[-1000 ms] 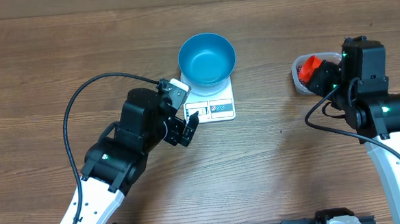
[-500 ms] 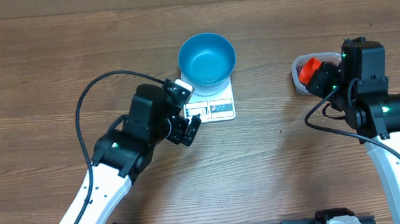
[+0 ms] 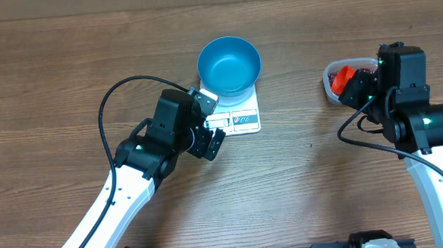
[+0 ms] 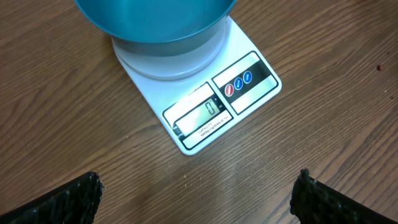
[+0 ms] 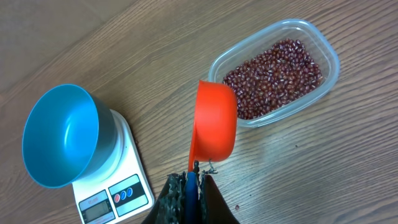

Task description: Scoop item into bowl and weigh 150g on scale

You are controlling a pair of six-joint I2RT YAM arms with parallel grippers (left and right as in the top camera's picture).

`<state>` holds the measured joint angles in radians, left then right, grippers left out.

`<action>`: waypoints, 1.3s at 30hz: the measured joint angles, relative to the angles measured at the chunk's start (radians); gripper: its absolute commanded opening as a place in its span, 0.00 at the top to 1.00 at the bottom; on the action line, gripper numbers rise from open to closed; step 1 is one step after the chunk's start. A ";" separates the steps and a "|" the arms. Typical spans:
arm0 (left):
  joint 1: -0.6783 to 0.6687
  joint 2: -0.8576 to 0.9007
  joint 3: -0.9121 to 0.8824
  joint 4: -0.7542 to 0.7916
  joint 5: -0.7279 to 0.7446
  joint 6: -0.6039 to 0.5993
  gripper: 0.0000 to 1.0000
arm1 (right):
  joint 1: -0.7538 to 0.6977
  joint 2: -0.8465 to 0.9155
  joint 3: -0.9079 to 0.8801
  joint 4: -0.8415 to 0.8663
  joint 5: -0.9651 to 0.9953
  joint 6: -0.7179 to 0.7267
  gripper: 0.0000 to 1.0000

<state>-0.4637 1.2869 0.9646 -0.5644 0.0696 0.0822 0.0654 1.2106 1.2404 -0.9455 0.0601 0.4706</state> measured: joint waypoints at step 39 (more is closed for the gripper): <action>0.001 -0.184 -0.002 0.064 0.071 0.127 0.00 | 0.000 0.000 0.000 -0.013 0.000 -0.026 0.96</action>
<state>-0.4629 1.1030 0.9627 -0.5003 0.1406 0.2092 0.0654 1.2106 1.2404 -0.9588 0.0601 0.4442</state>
